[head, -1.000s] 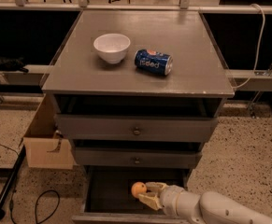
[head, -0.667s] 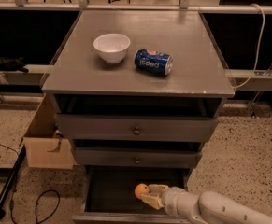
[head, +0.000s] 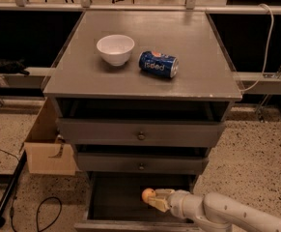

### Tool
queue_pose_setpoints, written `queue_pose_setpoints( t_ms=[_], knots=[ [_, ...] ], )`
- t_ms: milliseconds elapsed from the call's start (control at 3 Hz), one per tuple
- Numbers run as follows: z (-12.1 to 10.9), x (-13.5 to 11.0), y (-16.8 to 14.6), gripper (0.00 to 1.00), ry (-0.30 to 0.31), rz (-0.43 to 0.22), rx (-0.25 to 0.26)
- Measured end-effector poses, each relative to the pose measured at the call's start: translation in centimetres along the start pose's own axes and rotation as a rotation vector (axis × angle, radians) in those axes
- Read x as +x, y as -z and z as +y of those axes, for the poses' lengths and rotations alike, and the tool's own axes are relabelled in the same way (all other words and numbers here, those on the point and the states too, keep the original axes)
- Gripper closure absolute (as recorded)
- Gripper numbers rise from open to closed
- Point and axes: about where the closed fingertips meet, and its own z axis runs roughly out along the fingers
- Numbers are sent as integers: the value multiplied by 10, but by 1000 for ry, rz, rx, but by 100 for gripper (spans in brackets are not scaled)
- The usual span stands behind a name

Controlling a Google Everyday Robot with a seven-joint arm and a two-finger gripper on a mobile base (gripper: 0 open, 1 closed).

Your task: Place orange into bottom drawer

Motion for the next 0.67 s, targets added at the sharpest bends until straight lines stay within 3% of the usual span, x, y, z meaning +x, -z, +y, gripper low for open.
queue_pose_setpoints(
  t_ms=[667],
  knots=[
    [-18,6,-39,100,7,65,-7]
  ],
)
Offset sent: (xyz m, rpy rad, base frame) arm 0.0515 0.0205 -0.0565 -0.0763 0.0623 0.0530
